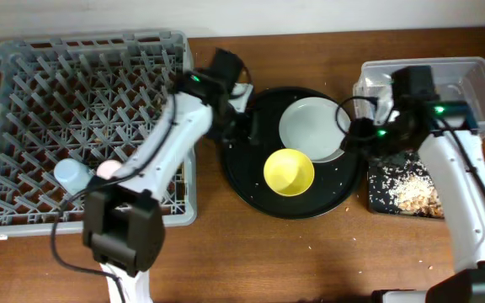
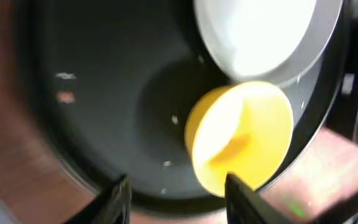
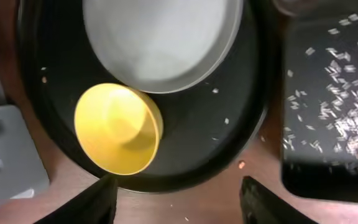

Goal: Sort waste into correct bins and load items into the dishwasher rack

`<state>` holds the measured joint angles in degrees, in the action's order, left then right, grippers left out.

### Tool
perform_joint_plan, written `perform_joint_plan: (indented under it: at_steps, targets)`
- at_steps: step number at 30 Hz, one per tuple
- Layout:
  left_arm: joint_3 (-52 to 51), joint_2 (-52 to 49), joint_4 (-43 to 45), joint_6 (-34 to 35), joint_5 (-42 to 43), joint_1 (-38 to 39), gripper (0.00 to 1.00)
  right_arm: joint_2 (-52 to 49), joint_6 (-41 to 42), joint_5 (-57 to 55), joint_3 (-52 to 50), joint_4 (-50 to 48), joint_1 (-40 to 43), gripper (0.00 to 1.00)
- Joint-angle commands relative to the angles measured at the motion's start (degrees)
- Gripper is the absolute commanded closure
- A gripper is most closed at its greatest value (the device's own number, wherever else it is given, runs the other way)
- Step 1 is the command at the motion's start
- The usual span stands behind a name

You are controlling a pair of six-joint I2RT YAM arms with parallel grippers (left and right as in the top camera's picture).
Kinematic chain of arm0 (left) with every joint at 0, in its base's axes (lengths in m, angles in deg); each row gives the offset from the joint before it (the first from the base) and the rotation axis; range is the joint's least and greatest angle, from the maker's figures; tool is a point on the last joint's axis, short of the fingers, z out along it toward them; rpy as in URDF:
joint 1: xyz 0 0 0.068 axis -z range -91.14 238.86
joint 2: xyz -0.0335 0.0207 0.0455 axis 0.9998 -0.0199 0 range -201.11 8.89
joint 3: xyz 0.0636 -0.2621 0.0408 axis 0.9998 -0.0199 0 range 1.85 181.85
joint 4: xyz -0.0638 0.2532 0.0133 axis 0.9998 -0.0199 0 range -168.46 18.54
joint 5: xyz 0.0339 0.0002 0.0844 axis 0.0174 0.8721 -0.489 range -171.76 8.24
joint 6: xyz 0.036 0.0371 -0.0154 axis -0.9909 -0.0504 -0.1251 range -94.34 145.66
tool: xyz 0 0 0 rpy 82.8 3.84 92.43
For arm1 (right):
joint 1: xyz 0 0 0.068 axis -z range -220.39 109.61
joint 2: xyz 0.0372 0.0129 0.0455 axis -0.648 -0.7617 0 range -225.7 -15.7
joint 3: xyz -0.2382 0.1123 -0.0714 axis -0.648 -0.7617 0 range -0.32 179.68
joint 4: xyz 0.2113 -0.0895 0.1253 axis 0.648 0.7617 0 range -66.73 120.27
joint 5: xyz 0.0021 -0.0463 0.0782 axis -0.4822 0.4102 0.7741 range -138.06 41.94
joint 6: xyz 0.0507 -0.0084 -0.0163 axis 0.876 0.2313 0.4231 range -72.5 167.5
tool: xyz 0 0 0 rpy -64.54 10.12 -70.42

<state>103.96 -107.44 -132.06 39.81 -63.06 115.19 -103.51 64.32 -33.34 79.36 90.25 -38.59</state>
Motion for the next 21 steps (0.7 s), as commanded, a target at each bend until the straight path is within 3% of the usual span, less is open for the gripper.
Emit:
perform_joint_plan:
  at_steps: [1, 3, 5, 9, 12, 14, 15, 17, 21]
  targets:
    - [-9.2, -1.8, 9.6, -0.9, 2.1, 3.1, 0.52, 0.0, 0.0, 1.2, 0.6, 0.5, 0.5, 0.18]
    - [-14.1, -2.5, 15.6, -0.9, 2.1, 4.0, 0.52, 0.0, 0.0, 1.2, 0.6, 0.5, 0.5, 0.05]
    - [-15.6, -5.2, 17.8, -0.9, 2.2, 4.2, 0.54, 0.0, 0.0, 1.2, 0.6, 0.5, 0.5, 0.02]
    - [-14.4, -6.8, 17.0, -0.9, 3.0, 4.5, 0.97, 0.0, 0.0, 1.2, 0.6, 0.3, 0.5, 0.02]
    - [-3.9, -2.6, 3.4, -0.5, 0.4, 0.3, 1.0, 0.0, 0.0, 1.2, 0.6, 0.3, 0.5, 0.01]
    - [6.9, 2.3, -10.9, -0.4, -16.2, -3.8, 1.0, 0.0, 0.0, 1.2, 0.6, 0.3, 0.5, 0.02]
    - [11.3, 5.0, -16.7, 1.8, -28.5, -5.8, 1.0, 0.0, 0.0, 1.2, 0.6, 0.3, 0.5, 0.02]
    - [12.9, 9.8, -19.8, 3.3, -49.9, -8.7, 1.0, 0.0, 0.0, 1.2, 0.6, 0.3, 0.5, 0.02]
    - [8.3, 10.4, -20.9, 9.9, -74.2, -11.2, 1.0, 0.0, 0.0, 1.2, 0.6, 0.3, 0.5, 0.02]
